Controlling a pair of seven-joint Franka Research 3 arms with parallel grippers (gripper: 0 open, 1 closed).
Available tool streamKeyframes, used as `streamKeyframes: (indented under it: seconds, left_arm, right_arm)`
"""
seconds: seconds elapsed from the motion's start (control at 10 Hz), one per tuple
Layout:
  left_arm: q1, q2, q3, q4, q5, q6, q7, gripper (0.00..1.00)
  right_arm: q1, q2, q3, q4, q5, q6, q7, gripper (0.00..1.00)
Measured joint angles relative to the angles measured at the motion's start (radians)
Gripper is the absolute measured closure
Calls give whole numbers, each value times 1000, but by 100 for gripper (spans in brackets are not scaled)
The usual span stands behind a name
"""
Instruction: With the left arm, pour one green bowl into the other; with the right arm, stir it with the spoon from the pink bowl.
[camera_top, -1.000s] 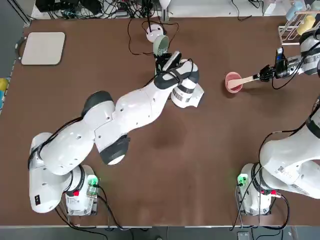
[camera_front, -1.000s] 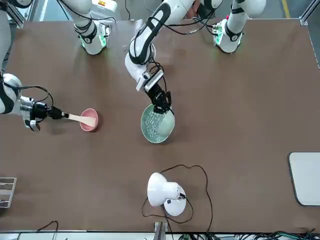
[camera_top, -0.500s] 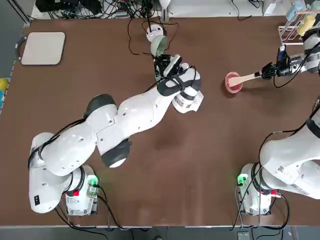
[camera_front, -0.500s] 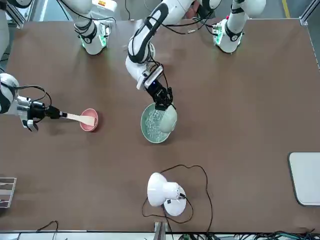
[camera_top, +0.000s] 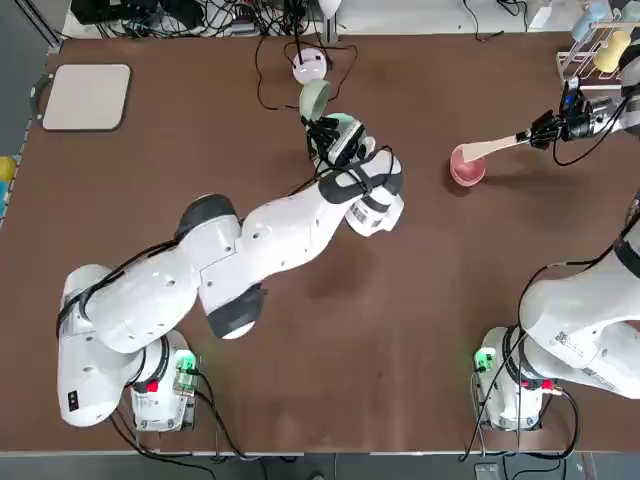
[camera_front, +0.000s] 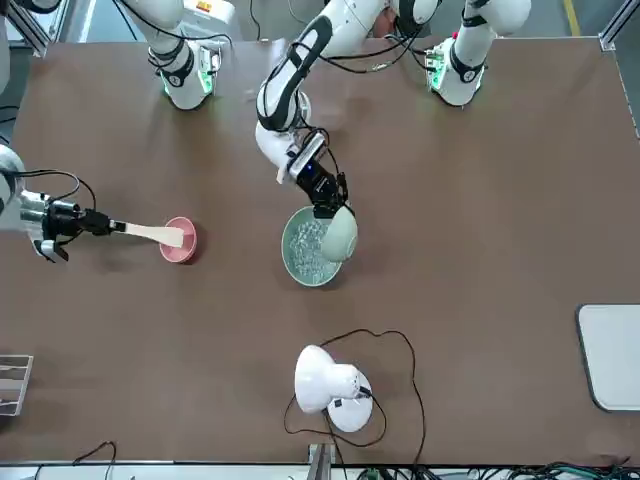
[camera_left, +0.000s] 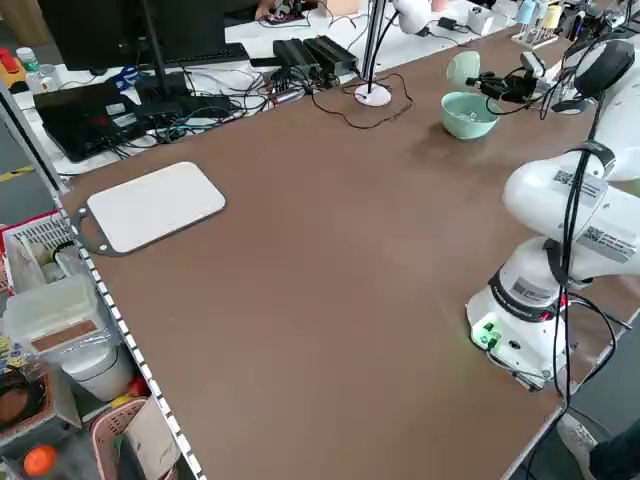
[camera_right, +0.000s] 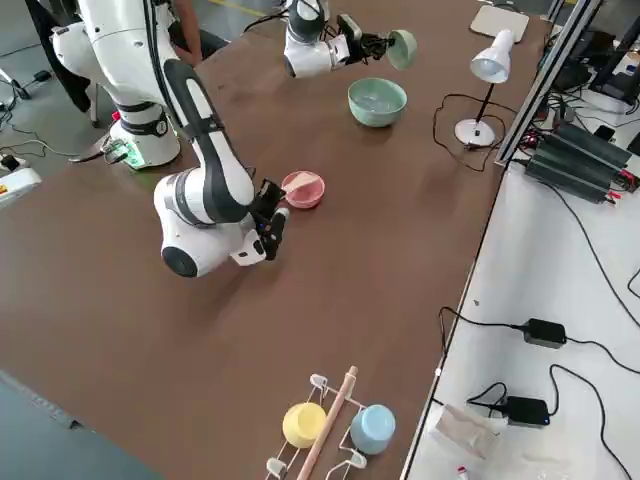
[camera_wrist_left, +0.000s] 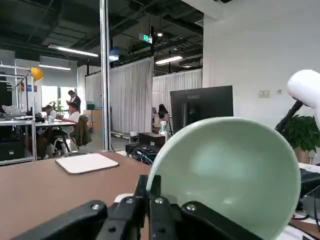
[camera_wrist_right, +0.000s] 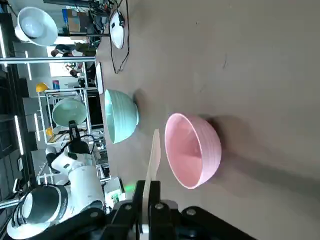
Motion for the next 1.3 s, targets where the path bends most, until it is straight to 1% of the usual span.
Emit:
streamKeyframes:
  seconds: [0.1,0.2,0.3,0.5,0.6,0.7,0.8,0.9,1.0,1.1,1.3]
  left_arm:
    - [0,-26,-10,16,-35,-6,5,96]
    - [5,-69,-16,20,-113,-10,16,96]
    - [29,-111,-19,20,-193,1,30,96]
    - [119,-157,-35,20,-341,111,45,96]
    - [159,-180,-36,22,-438,141,66,96]
    - [194,-223,-35,22,-556,149,99,96]
    - [231,-280,-34,16,-637,149,121,96]
    - [273,-337,-37,4,-672,156,145,96]
    - [308,-389,-42,-30,-699,174,181,96]
    - [335,-445,-45,-98,-721,203,228,96]
    - [383,-580,-49,-283,-734,283,327,96]
  right_arm:
    - [2,-16,4,15,0,-3,50,95]
    - [12,-35,9,29,-1,-5,115,95]
    - [32,-58,12,42,-1,-6,185,95]
    - [83,-114,14,52,-2,-4,312,95]
    - [113,-144,14,53,-9,-3,369,95]
    - [144,-176,15,54,-27,-1,424,95]
    - [171,-212,15,54,-45,3,492,95]
    - [202,-247,16,55,-60,21,575,95]
    - [252,-286,18,56,-88,59,675,95]
    - [334,-329,20,57,-121,117,803,95]
    - [536,-398,26,64,-176,247,1060,95]
